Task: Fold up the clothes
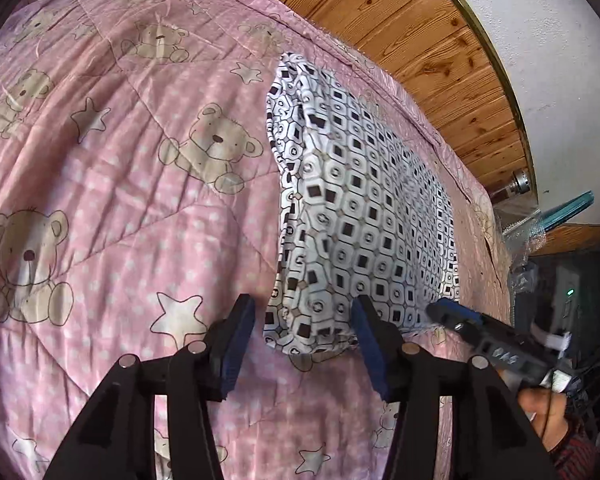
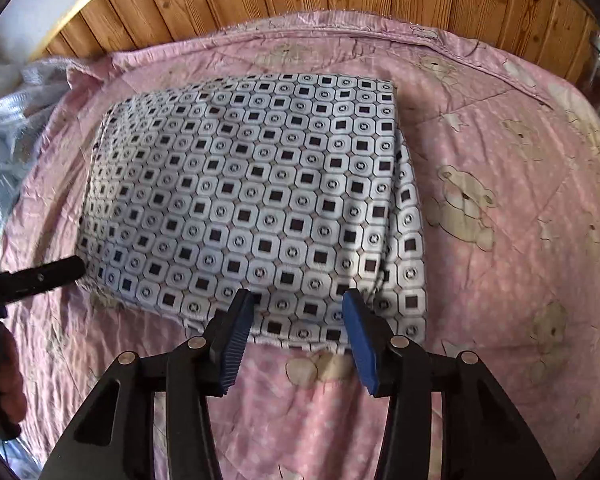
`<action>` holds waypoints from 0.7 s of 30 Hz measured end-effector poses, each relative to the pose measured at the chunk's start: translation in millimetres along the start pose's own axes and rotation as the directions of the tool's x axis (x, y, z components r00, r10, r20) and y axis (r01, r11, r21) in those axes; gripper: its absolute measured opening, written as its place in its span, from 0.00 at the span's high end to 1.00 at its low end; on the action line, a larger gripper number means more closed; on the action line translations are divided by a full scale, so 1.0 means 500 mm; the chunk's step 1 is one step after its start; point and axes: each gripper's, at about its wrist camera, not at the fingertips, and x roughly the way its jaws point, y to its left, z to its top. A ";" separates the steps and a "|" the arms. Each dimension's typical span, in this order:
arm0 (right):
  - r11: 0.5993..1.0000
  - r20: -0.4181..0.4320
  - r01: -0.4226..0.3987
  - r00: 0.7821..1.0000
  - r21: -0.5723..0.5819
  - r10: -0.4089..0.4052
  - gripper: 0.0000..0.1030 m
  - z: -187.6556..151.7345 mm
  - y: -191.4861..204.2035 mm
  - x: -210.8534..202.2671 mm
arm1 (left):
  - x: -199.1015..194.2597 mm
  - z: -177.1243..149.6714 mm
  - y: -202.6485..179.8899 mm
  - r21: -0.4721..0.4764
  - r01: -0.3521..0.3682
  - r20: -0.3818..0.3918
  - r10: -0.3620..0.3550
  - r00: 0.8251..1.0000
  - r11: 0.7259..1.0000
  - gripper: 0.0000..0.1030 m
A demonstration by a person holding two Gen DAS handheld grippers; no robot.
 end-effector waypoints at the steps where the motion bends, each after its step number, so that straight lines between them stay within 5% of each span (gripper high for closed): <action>1: 1.000 -0.001 0.022 1.000 0.001 -0.022 0.55 -0.006 0.010 -0.020 | 0.000 -0.002 -0.003 0.003 -0.017 -0.025 0.017 1.000 1.000 0.49; 10: 0.994 0.104 0.107 0.988 0.033 -0.110 0.33 -0.072 0.108 -0.230 | -0.122 -0.076 -0.138 0.174 -0.127 -0.011 0.131 0.991 0.976 0.49; 21: 0.986 0.083 -0.001 0.996 0.166 -0.013 0.32 -0.141 0.139 -0.331 | -0.220 -0.140 -0.243 0.252 -0.116 0.043 0.109 0.993 0.961 0.49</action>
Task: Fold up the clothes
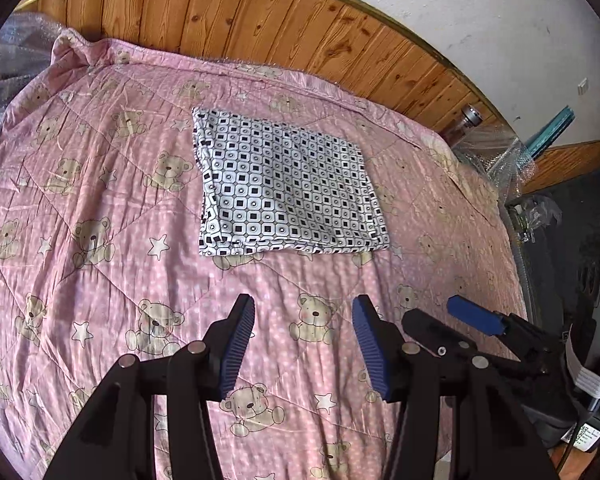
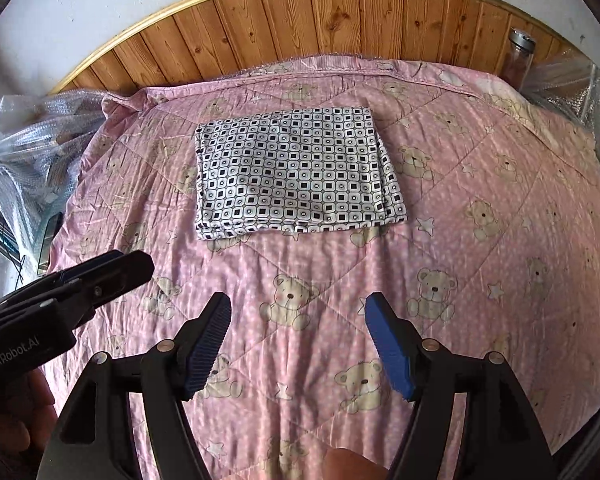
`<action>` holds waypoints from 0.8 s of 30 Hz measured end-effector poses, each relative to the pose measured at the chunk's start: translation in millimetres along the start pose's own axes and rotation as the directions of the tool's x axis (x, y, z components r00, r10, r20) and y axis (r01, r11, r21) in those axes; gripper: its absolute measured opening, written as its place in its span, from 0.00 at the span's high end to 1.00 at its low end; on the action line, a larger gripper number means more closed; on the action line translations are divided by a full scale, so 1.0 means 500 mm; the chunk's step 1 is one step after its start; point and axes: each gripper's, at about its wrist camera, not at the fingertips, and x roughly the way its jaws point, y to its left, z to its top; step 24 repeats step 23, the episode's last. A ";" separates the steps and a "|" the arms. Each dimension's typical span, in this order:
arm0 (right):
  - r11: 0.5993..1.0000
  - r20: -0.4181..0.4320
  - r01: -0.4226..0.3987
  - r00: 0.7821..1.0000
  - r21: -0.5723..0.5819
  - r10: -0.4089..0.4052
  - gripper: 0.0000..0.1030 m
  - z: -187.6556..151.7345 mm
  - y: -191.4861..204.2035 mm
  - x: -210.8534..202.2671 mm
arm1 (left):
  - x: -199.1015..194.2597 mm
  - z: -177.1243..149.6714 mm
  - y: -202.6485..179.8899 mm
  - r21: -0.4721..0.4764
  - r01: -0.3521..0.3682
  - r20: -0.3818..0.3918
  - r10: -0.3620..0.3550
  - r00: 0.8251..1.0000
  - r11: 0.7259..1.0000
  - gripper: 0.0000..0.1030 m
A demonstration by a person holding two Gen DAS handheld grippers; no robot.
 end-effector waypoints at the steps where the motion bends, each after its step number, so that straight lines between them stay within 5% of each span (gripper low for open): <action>1: 1.000 -0.001 -0.008 1.000 0.008 0.008 0.32 -0.006 -0.001 -0.007 | -0.012 -0.001 -0.009 0.014 -0.006 0.013 0.006 1.000 1.000 0.49; 8: 1.000 0.021 0.005 1.000 0.023 -0.006 0.32 -0.029 0.000 -0.041 | -0.073 -0.013 -0.067 0.115 -0.068 0.095 0.057 0.994 0.991 0.49; 24: 0.989 0.121 0.121 0.986 -0.082 -0.111 0.31 -0.041 0.048 -0.106 | -0.113 -0.042 -0.095 0.156 -0.151 0.139 0.130 0.982 0.976 0.49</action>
